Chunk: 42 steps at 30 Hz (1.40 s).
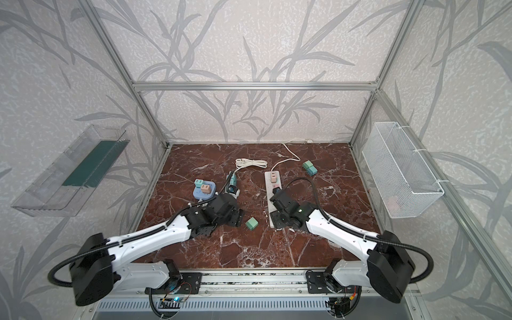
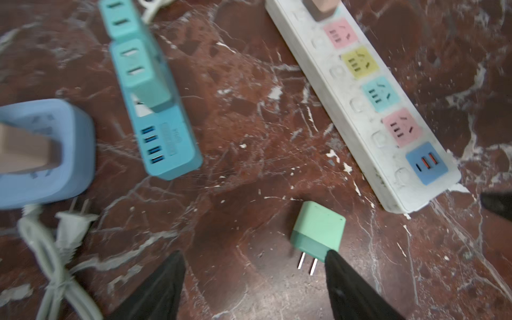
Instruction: Insert the plug
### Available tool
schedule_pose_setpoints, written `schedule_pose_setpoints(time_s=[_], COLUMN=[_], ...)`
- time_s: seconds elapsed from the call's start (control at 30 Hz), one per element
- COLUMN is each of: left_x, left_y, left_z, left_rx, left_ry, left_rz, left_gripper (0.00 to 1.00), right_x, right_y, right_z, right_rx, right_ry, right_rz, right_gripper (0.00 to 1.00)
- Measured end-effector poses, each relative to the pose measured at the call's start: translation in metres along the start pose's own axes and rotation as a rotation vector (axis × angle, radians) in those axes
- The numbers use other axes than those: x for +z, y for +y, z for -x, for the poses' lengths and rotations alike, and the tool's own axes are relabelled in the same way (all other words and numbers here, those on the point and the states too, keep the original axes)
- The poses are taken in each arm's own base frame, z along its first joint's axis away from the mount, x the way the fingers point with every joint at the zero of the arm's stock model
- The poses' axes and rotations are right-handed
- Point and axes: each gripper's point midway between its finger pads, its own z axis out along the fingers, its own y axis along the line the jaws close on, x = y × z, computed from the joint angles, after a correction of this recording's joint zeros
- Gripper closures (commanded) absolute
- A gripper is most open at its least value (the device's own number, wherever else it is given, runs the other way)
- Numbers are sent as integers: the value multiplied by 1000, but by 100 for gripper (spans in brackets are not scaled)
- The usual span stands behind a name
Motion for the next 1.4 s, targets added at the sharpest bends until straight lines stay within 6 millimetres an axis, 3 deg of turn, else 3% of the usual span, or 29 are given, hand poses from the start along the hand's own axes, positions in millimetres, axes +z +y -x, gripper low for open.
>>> schedule_pose_setpoints(time_s=[0.1,0.2,0.27,0.43,0.53,0.7,0.87,1.0,1.2,1.4], left_x=[14,29,41,61,63,65,74,75,76,67], left_y=[-22,-34,-39,-44,-42,-45,-50,-51,-55,-62], left_z=[3,-5,-13,-34,-47,-56,-61,-60,-57,-53], left_rx=[64,116,148,210,224,233,237,236,237,229], left_ry=[80,160,227,357,410,449,468,461,438,300], left_rz=[-68,-108,-121,-123,-126,-132,-133,-132,-137,-188], left_gripper=[22,24,28,29,31,46,49,53,67,75], right_x=[-8,-25,-34,-49,-51,-49,-44,-39,-43,-49], right_y=[-8,-5,-5,-3,-2,-3,-2,-2,-3,-8], right_z=[-7,7,14,22,22,20,16,10,7,6], right_rx=[52,61,65,59,51,35,30,28,32,74], right_ry=[-50,-131,-172,-234,-241,-236,-220,-201,-204,-215], right_rz=[36,73,84,123,133,128,133,134,136,125], right_gripper=[16,14,13,13,13,13,13,13,14,15])
